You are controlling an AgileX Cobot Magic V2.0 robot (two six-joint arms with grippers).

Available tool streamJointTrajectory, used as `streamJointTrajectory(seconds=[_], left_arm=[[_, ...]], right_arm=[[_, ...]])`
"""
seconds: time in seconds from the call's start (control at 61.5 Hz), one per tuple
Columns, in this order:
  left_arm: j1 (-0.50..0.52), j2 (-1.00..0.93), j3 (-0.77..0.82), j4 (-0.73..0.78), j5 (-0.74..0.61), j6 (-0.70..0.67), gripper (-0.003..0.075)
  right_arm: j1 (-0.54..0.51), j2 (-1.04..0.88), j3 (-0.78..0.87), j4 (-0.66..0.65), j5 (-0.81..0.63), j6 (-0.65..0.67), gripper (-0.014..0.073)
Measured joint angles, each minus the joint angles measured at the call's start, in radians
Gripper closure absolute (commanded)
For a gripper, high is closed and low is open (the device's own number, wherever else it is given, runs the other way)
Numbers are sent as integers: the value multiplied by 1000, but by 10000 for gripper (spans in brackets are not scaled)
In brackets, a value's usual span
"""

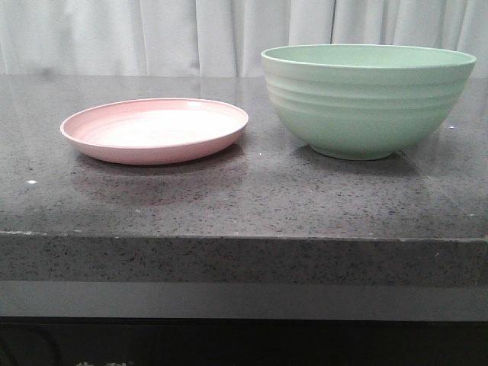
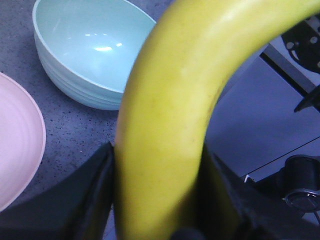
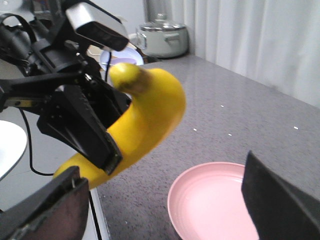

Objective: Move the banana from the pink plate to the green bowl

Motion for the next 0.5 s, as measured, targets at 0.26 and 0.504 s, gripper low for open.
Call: streamJointTrajectory(seconds=[0.26,0.504], left_arm=[[0,0,0,0,0,0,544],[0,0,0,0,0,0,544]], right_arm=[[112,131,-114,44,-30,-48,-39],[175,256,-227,64,-32,-50,-39]])
